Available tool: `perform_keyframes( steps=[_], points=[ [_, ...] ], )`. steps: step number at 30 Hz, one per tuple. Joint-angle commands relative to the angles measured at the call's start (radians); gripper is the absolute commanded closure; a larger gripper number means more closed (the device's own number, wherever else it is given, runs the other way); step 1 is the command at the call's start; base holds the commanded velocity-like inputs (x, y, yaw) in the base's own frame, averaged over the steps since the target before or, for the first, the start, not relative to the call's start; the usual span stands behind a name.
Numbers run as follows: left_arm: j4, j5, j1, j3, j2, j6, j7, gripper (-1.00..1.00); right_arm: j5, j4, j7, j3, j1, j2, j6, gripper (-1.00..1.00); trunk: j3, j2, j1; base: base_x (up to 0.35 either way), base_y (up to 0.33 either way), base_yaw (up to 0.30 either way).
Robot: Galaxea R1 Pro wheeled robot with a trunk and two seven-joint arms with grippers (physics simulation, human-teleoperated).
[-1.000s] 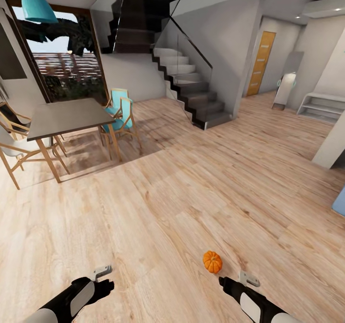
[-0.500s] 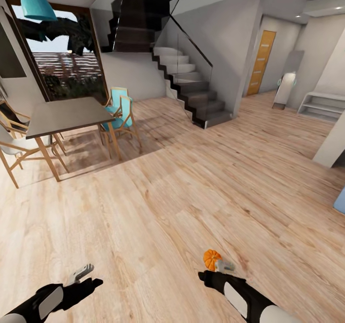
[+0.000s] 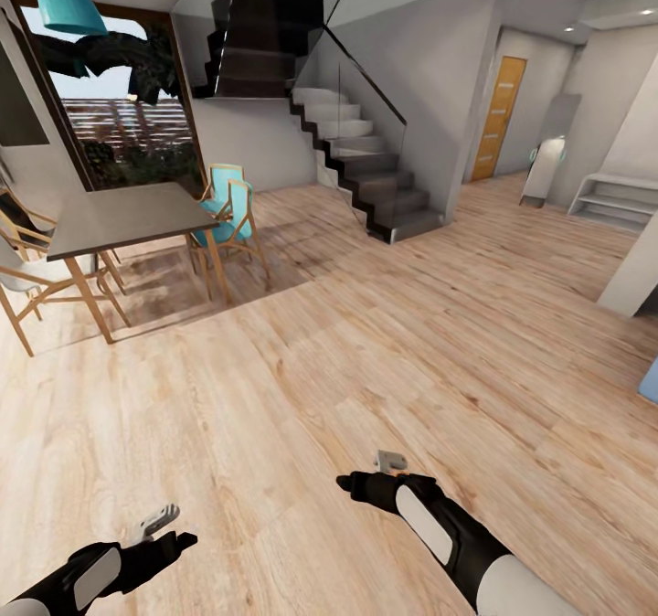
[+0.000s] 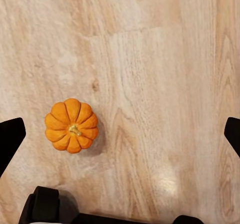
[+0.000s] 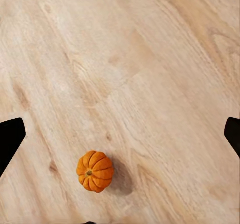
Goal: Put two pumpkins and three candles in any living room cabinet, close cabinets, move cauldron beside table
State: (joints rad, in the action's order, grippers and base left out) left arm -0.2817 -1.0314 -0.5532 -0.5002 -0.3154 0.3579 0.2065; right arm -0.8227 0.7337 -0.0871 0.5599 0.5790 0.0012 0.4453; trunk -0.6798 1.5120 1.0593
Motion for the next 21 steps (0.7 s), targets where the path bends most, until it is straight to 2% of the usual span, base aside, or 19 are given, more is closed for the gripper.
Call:
perform_keyframes(
  steps=[1, 11, 15, 21],
  points=[
    [-0.001, -0.004, -0.001, -0.004, 0.0, 0.003, 0.002, -1.0, -0.017, 0.025, -0.009, 0.003, 0.001, -0.001, 0.019, -1.0, -0.004, 0.008, 0.004, 0.0, 0.0, 0.0],
    [0.033, -0.007, 0.0, -0.013, 0.008, -0.008, 0.011, -1.0, -0.025, 0.12, -0.01, 0.005, 0.001, -0.005, 0.087, -1.0, -0.035, 0.078, 0.042, 0.0, 0.0, 0.0],
    [0.053, -0.005, 0.001, -0.012, 0.006, -0.008, 0.089, -1.0, -0.026, 0.13, -0.008, 0.006, 0.001, -0.003, 0.096, -1.0, -0.048, 0.106, 0.058, 0.0, 0.0, 0.0],
    [0.086, -0.004, 0.001, -0.008, -0.004, -0.008, 0.16, -1.0, -0.027, 0.133, -0.005, 0.006, 0.001, -0.001, 0.098, -1.0, -0.067, 0.148, 0.081, 0.0, 0.0, 0.0]
  ],
)
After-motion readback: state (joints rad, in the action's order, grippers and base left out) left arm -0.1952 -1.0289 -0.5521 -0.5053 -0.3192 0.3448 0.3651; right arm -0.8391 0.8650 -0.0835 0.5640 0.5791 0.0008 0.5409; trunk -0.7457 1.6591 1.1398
